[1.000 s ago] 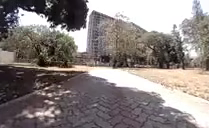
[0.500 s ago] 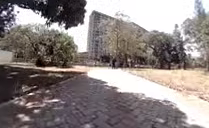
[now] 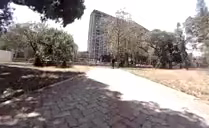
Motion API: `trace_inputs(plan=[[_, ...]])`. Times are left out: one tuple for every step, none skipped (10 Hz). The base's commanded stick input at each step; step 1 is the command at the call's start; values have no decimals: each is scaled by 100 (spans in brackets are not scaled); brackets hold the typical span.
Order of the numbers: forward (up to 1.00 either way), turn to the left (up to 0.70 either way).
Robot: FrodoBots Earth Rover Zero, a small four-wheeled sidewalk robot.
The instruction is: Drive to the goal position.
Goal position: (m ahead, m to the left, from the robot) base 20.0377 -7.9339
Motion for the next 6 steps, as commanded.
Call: trace_inputs(plan=[[100, 0], [100, 0], [100, 0], [100, 0], [100, 0], [100, 0]])
